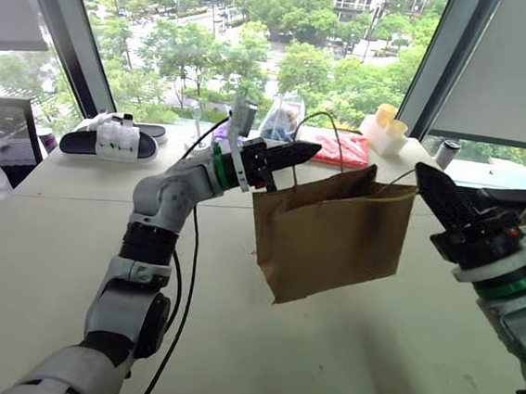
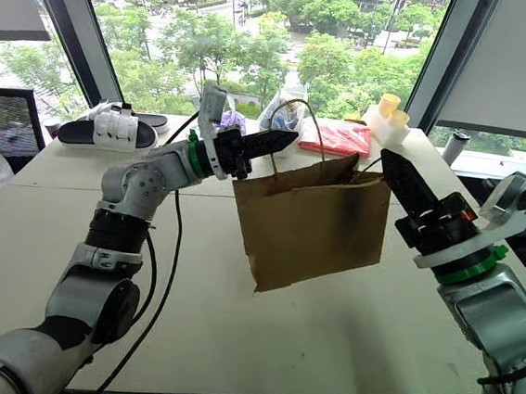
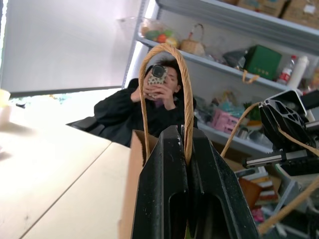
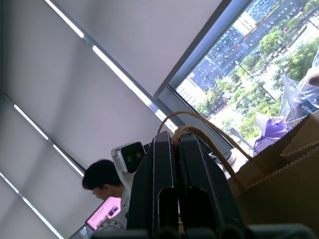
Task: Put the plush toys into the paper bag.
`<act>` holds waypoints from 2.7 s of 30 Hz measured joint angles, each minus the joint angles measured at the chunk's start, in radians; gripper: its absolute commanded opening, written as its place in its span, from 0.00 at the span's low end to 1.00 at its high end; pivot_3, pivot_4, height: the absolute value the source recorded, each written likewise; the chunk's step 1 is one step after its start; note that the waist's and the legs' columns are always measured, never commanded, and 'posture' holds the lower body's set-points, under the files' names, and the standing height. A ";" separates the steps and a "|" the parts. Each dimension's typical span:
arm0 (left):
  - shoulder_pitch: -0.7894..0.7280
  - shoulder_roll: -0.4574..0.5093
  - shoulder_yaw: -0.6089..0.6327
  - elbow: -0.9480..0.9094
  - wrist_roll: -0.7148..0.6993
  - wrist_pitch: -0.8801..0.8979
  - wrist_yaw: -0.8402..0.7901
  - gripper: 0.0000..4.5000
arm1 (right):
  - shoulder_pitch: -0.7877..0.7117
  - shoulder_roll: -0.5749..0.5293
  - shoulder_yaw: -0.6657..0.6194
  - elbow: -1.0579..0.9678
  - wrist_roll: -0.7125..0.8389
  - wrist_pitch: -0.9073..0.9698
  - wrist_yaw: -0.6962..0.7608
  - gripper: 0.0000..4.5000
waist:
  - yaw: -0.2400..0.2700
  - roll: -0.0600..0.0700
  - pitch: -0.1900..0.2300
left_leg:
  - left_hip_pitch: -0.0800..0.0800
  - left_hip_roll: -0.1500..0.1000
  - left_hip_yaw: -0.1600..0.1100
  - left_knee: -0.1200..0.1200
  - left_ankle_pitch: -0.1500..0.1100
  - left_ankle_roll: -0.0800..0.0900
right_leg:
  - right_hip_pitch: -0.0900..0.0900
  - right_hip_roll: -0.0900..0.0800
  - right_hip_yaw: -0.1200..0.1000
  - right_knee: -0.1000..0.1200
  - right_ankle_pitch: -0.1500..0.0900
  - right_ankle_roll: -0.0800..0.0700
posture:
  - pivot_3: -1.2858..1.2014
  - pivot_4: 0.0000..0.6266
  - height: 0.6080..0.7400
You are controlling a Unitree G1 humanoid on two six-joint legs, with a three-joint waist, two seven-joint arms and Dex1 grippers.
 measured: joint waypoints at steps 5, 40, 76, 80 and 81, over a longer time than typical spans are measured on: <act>0.055 -0.012 0.008 -0.071 -0.037 0.072 0.082 0.00 | 0.046 -0.002 0.027 0.039 -0.009 -0.003 0.001 0.01 | 0.003 0.000 0.000 | 0.000 0.000 0.000 0.000 0.000 0.000 | 0.001 0.000 0.000 -0.001 0.000 0.000 | 0.52 0.24 1.00; 0.321 0.189 -0.098 -0.091 0.091 -0.106 -0.079 1.00 | 0.030 -0.030 0.433 0.102 -0.675 0.086 0.125 0.36 | -0.001 0.000 0.000 | -0.001 0.000 0.000 -0.001 0.000 0.000 | 0.000 0.000 0.001 -0.004 0.000 -0.001 | 0.52 0.24 1.00; 0.317 0.220 -0.141 -0.036 0.264 -0.310 -0.133 1.00 | -0.117 0.176 0.461 0.227 -0.973 0.194 0.248 0.01 | -0.016 0.001 0.000 | -0.001 0.000 -0.001 -0.002 0.000 0.000 | -0.001 0.000 0.001 -0.004 0.001 -0.001 | 0.52 0.24 1.00; 0.312 0.165 -0.178 -0.004 0.292 -0.344 -0.133 1.00 | -0.122 0.183 0.458 0.234 -0.984 0.197 0.257 0.01 | -0.019 0.001 0.000 | -0.001 0.000 -0.001 -0.002 0.000 0.000 | -0.001 0.000 0.001 -0.004 0.001 -0.001 | 0.52 0.24 1.00; 0.311 0.155 -0.187 -0.003 0.298 -0.347 -0.135 1.00 | -0.122 0.184 0.455 0.235 -0.987 0.199 0.257 0.01 | -0.020 0.001 0.000 | -0.001 0.000 -0.001 -0.002 0.000 0.000 | -0.001 0.000 0.001 -0.004 0.001 -0.001 | 0.52 0.24 1.00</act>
